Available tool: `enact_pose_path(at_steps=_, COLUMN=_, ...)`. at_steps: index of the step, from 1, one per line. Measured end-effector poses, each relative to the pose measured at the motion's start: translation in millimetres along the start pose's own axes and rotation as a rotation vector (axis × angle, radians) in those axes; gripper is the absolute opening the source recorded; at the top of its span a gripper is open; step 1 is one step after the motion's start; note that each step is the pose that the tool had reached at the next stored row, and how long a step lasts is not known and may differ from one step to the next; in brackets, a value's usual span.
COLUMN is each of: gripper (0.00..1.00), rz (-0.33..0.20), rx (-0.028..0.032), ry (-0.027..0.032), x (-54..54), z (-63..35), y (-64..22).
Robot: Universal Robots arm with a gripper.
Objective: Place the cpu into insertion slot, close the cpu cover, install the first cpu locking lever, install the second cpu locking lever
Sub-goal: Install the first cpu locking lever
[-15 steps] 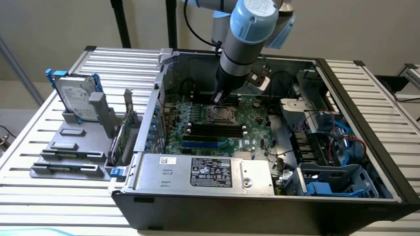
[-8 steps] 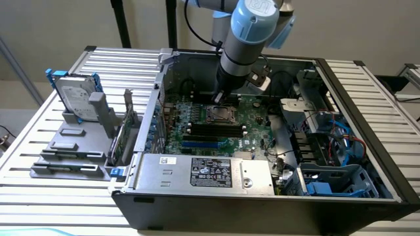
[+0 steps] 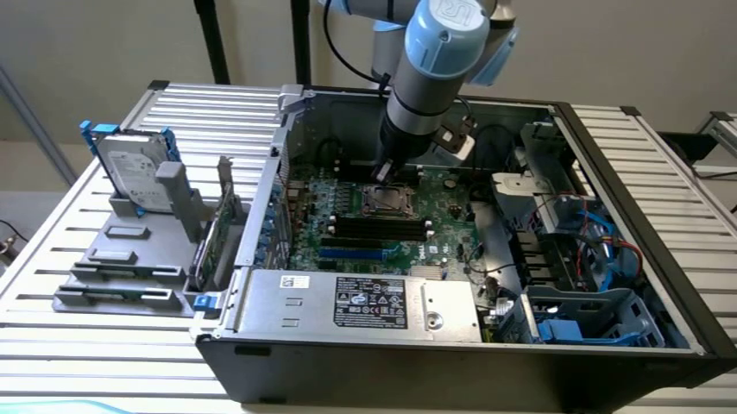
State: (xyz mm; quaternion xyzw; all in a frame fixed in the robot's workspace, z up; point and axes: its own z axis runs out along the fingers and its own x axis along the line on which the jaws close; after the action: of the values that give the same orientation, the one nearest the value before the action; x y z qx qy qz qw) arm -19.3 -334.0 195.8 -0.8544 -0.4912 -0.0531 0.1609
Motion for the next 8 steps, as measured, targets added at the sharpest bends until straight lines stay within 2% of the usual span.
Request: enact_pose_path(at_steps=8, gripper=0.11, rz=0.000, rx=-0.0007, ry=-0.0006, x=-0.2, z=0.1, y=-0.1)
